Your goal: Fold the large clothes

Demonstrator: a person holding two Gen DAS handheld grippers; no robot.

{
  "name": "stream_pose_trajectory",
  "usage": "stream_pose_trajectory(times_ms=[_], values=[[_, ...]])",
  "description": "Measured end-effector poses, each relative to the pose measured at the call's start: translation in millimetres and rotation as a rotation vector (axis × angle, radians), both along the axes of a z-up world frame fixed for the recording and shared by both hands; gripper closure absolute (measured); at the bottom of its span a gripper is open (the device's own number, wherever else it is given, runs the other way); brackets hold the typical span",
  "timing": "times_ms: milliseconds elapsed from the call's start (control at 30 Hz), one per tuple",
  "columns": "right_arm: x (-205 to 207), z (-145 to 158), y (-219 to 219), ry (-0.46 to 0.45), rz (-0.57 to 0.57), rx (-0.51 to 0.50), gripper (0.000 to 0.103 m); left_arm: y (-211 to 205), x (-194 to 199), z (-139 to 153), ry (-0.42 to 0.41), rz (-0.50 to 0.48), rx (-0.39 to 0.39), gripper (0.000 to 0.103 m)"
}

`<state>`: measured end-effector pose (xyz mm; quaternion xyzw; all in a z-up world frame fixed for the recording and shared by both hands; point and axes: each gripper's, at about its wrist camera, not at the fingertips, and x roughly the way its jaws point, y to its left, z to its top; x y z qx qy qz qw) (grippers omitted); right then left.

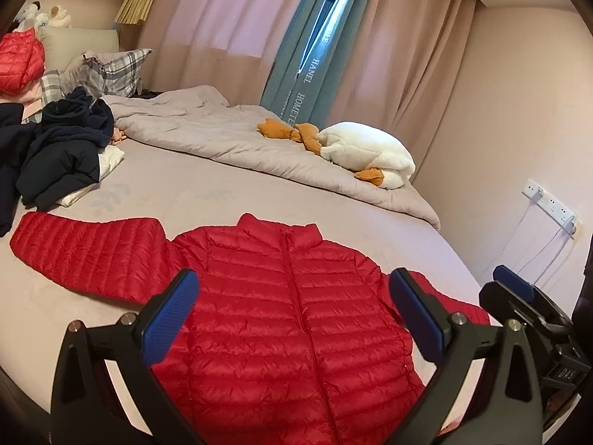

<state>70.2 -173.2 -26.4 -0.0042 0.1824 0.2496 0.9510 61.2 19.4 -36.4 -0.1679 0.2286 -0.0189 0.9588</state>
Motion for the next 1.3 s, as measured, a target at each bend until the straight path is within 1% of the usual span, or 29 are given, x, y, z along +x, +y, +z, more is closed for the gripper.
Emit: stream_pose_trajectory(times_ms=[200,467,733,833,1000,1300], values=[[-3,-2,3,-0.017,0.009,0.007,0.0,6,-4,5,-0.006,0.012,-0.012,0.001],[-4,-7,1,0.002,0.022,0.035,0.0,9,-12,11,-0.03,0.016,-0.025,0.0],[-8,-6,1,0.003,0.011,0.046,0.0,12,-11,6,-0.013,0.015,-0.019,0.0],[-7,-7,-1,0.01,0.003,0.056,0.0,13,-10,3,0.008,0.019,-0.016,0.0],[-7,-7,-3,0.015,0.004,0.068,0.0,15,-6,-1,0.036,0.019,-0.031,0.0],[-7,-7,-2,0.022,0.0,0.056,0.0,14,-10,-2,0.025,0.01,-0.026,0.0]])
